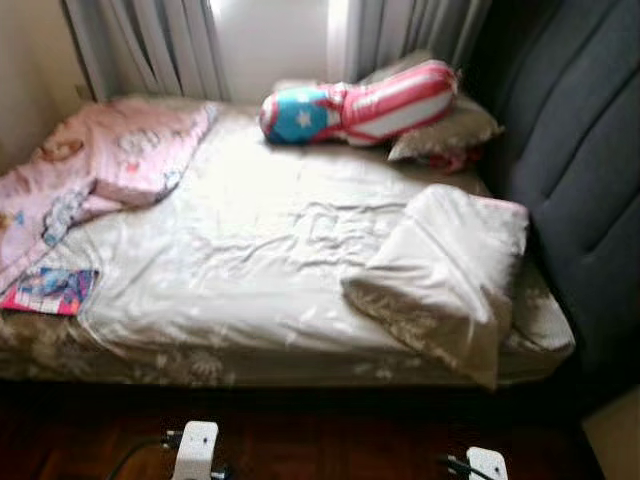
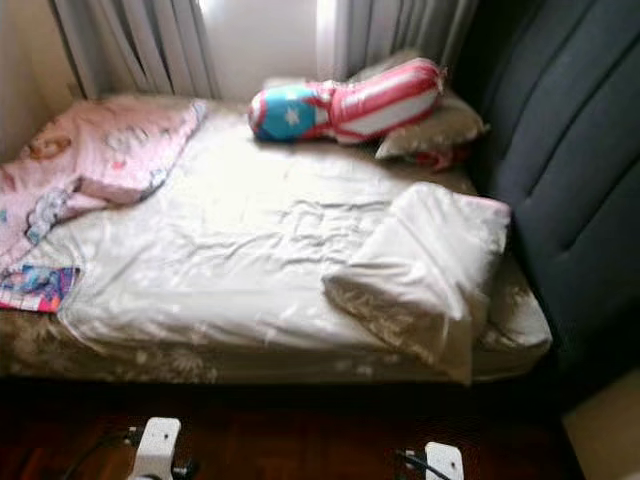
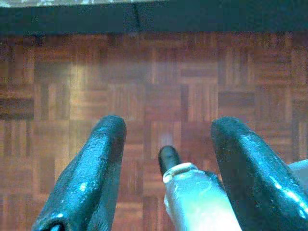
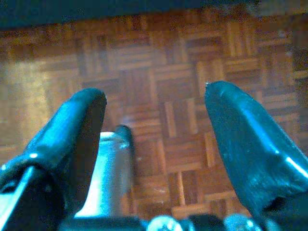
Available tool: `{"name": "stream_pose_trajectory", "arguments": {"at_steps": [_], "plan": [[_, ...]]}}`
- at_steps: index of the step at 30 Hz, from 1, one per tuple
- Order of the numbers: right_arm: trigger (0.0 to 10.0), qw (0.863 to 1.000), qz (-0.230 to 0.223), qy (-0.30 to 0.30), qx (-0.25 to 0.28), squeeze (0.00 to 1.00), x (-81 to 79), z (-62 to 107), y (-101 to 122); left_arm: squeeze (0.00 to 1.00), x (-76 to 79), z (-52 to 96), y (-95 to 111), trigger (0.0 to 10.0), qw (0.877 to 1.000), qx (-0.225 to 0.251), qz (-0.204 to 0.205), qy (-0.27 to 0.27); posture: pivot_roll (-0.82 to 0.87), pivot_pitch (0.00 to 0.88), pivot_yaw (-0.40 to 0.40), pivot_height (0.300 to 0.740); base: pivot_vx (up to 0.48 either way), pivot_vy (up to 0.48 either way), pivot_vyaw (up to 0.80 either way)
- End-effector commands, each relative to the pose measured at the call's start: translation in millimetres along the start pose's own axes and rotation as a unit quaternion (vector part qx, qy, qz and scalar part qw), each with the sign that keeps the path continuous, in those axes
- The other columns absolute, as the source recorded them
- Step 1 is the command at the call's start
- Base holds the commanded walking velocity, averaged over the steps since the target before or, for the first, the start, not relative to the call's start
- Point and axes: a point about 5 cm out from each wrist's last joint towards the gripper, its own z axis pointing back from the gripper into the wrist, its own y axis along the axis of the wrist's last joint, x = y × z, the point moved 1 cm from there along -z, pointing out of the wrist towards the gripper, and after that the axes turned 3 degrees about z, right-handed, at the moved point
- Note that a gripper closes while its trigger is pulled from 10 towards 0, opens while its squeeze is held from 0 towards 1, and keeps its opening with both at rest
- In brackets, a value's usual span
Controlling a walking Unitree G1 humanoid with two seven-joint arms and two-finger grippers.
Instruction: Clean up the room
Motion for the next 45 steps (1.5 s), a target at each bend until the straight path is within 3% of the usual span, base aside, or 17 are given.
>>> {"name": "stream_pose_trajectory", "arguments": {"at_steps": [1, 9, 14, 22, 45], "plan": [[10.0, 1.000, 0.002, -0.009, -0.005, 0.00, 7.5, 0.9, -1.2, 0.00, 7.2, -0.6, -0.7, 10.0, 1.000, -0.004, 0.009, -0.010, -0.07, 0.000, -0.042, 0.740, 0.000, 0.000, 0.00], [10.0, 1.000, 0.001, -0.011, -0.007, 0.00, 8.1, 1.0, -1.6, 0.00, 8.4, -0.6, -1.1, 10.0, 1.000, -0.005, 0.009, -0.014, -0.07, 0.000, -0.040, 0.740, 0.000, 0.000, 0.00], [10.0, 1.000, 0.007, -0.012, -0.010, 0.00, 8.6, 0.9, -1.7, 0.00, 8.6, -0.7, -1.4, 10.0, 1.000, -0.008, 0.000, -0.014, -0.07, 0.000, -0.042, 0.740, 0.000, 0.000, -0.78], [10.0, 1.000, 0.027, -0.011, -0.008, 0.00, 10.3, 0.6, 1.2, 0.00, 11.1, -1.0, -0.3, 10.0, 1.000, -0.006, 0.004, -0.015, -0.07, 0.000, -0.052, 0.740, 0.273, 0.000, -0.28], [10.0, 1.000, 0.015, -0.010, -0.009, 0.00, 9.4, 1.0, -0.9, 0.00, 10.3, -0.5, -2.4, 10.0, 1.000, -0.009, -0.002, -0.015, -0.07, 0.000, -0.038, 0.740, 0.319, 0.000, -0.20]]}}
